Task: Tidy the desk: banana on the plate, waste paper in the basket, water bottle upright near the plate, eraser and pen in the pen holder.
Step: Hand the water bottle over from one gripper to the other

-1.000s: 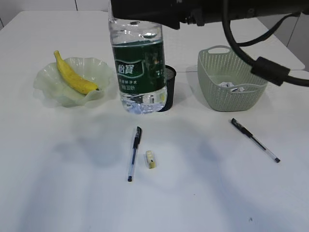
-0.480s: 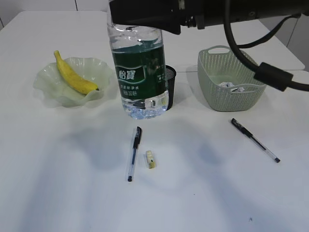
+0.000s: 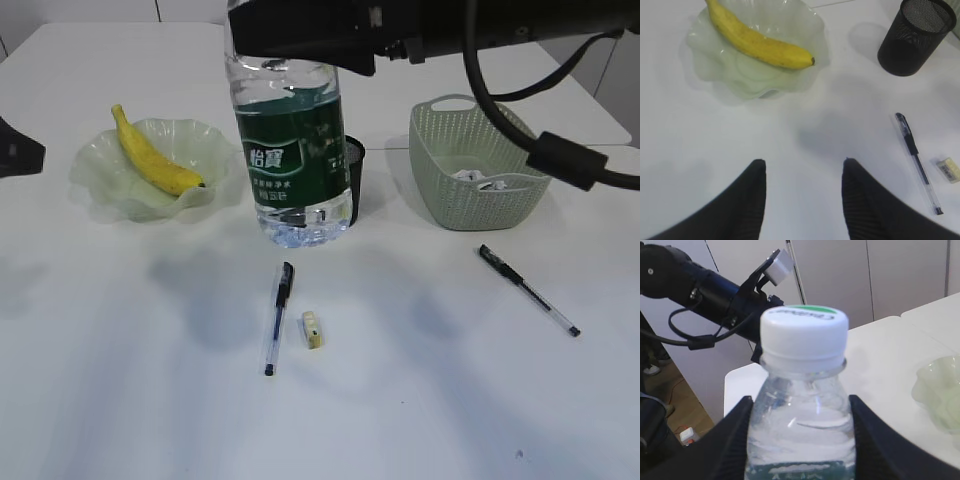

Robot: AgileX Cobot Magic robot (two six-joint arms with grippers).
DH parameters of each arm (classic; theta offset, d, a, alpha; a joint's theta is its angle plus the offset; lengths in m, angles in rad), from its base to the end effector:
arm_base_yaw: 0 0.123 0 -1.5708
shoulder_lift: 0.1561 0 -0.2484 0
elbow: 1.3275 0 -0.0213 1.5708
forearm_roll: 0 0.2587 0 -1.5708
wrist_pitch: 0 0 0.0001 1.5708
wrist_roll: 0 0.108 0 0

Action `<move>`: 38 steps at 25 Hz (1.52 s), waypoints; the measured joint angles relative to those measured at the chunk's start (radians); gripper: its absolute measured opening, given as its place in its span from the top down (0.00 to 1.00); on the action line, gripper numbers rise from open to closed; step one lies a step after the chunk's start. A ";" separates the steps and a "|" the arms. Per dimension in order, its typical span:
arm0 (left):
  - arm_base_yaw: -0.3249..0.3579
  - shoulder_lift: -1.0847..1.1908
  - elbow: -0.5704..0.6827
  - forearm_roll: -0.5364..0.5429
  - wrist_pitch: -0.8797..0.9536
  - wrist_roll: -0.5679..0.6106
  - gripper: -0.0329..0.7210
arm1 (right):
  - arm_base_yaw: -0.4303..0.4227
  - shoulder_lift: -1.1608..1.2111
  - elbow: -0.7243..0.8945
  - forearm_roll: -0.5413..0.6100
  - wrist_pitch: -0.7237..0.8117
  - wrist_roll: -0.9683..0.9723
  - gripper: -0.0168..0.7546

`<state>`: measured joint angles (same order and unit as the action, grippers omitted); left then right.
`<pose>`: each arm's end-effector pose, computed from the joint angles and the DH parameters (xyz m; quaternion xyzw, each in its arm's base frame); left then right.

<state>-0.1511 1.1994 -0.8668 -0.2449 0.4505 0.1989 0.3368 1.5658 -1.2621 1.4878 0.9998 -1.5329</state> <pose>0.2812 -0.0544 0.2555 0.0806 0.8987 -0.0847 0.4226 0.3003 0.2012 0.3139 -0.4284 0.6392 0.4438 0.4593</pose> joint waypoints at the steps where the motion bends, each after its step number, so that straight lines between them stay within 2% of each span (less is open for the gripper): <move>1: -0.021 0.000 0.032 0.000 -0.047 0.006 0.49 | 0.000 0.000 0.000 0.000 -0.005 0.000 0.48; 8: -0.193 -0.022 0.251 -0.022 -0.441 0.014 0.49 | 0.000 0.000 0.000 0.002 -0.062 0.000 0.48; 12: -0.291 -0.067 0.319 -0.043 -0.690 0.001 0.49 | 0.000 0.000 0.000 0.004 -0.091 -0.012 0.48; 18: -0.396 -0.094 0.326 -0.029 -0.769 -0.103 0.48 | 0.000 0.000 0.000 0.050 -0.102 -0.064 0.48; 22: -0.459 -0.121 0.328 0.077 -0.822 -0.215 0.48 | 0.000 0.000 0.000 0.091 -0.106 -0.113 0.48; 25: -0.477 -0.141 0.328 0.186 -0.854 -0.320 0.48 | 0.000 0.000 0.000 0.097 -0.110 -0.144 0.48; 30: -0.480 -0.149 0.328 0.462 -0.905 -0.576 0.45 | 0.000 0.000 0.000 0.101 -0.110 -0.150 0.48; 34: -0.483 -0.136 0.328 0.632 -0.977 -0.707 0.30 | 0.000 0.000 0.000 0.103 -0.086 -0.153 0.48; 38: -0.483 -0.094 0.328 0.685 -1.042 -0.771 0.14 | 0.000 0.000 0.000 0.131 -0.023 -0.158 0.48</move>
<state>-0.6344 1.1054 -0.5386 0.4402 -0.5920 -0.5722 0.3368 1.5658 -1.2621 1.6184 0.9770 -1.6905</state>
